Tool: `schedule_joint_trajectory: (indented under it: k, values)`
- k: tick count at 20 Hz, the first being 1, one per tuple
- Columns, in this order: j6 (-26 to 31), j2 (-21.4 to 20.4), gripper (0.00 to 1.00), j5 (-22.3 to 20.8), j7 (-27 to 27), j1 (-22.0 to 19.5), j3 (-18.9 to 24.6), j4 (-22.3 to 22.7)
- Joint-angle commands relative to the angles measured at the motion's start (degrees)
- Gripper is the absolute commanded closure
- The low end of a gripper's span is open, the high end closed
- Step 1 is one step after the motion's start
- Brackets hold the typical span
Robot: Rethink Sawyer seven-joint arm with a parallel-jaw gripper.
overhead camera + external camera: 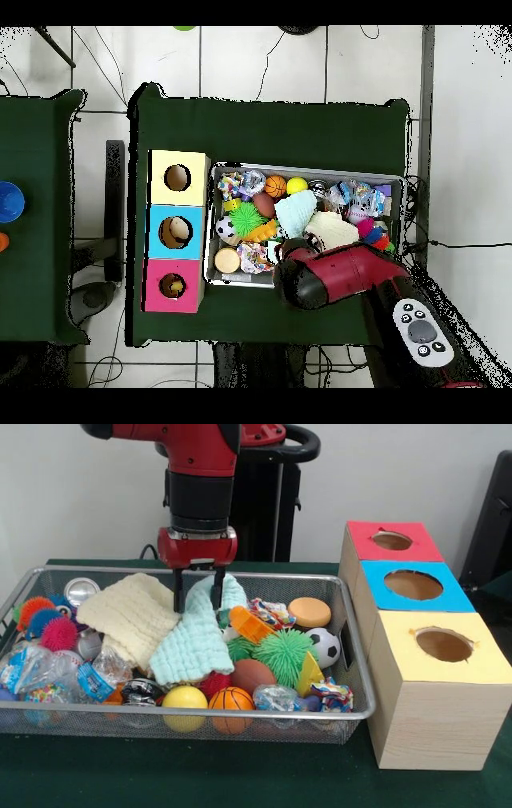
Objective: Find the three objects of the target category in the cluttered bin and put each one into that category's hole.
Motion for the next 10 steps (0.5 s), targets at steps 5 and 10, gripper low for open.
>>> schedule_joint_trajectory:
  k: [5,10]
  values:
    - [-1.44,-1.98,0.0,10.35,12.98,-0.17,-2.26,4.29]
    - [-1.59,-4.35,0.0,14.1,12.76,2.03,-2.97,6.31]
